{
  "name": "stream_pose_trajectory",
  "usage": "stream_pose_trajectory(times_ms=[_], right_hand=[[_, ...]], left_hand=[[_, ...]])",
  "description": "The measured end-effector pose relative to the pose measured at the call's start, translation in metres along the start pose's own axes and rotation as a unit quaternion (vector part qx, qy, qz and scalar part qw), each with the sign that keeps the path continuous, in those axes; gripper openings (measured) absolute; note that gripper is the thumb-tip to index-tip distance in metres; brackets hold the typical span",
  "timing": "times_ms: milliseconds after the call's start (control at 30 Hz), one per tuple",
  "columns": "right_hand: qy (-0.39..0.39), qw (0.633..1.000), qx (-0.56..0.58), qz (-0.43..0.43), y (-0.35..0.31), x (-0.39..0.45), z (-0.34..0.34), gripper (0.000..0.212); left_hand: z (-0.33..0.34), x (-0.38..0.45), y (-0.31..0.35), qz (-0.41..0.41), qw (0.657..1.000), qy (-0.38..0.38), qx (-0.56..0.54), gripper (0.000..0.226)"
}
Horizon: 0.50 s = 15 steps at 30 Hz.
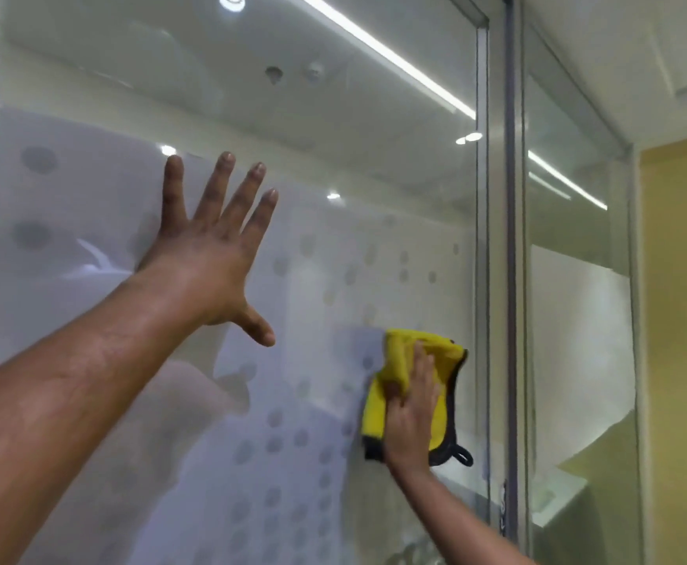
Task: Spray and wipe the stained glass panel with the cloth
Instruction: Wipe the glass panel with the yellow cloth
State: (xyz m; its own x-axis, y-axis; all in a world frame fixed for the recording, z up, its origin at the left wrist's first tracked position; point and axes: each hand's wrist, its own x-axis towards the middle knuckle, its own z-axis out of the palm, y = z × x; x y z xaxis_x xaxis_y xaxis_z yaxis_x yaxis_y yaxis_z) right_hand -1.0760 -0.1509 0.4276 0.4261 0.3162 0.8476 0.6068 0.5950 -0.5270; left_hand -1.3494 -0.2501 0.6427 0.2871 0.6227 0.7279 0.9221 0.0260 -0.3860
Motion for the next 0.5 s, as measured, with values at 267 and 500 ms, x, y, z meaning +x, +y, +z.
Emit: stream_pose_trajectory(times_ms=[267,500], right_hand=[[-0.027,0.993,-0.019,-0.116,-0.083,0.028,0.038,0.075],[-0.146,0.948,-0.077,-0.272,0.017,-0.033,-0.005,0.052]], left_hand=[[-0.001,-0.002,0.003,0.004,1.0,0.003,0.011,0.177],[0.002,-0.001,0.001,0.007,1.0,0.008,0.013,0.177]])
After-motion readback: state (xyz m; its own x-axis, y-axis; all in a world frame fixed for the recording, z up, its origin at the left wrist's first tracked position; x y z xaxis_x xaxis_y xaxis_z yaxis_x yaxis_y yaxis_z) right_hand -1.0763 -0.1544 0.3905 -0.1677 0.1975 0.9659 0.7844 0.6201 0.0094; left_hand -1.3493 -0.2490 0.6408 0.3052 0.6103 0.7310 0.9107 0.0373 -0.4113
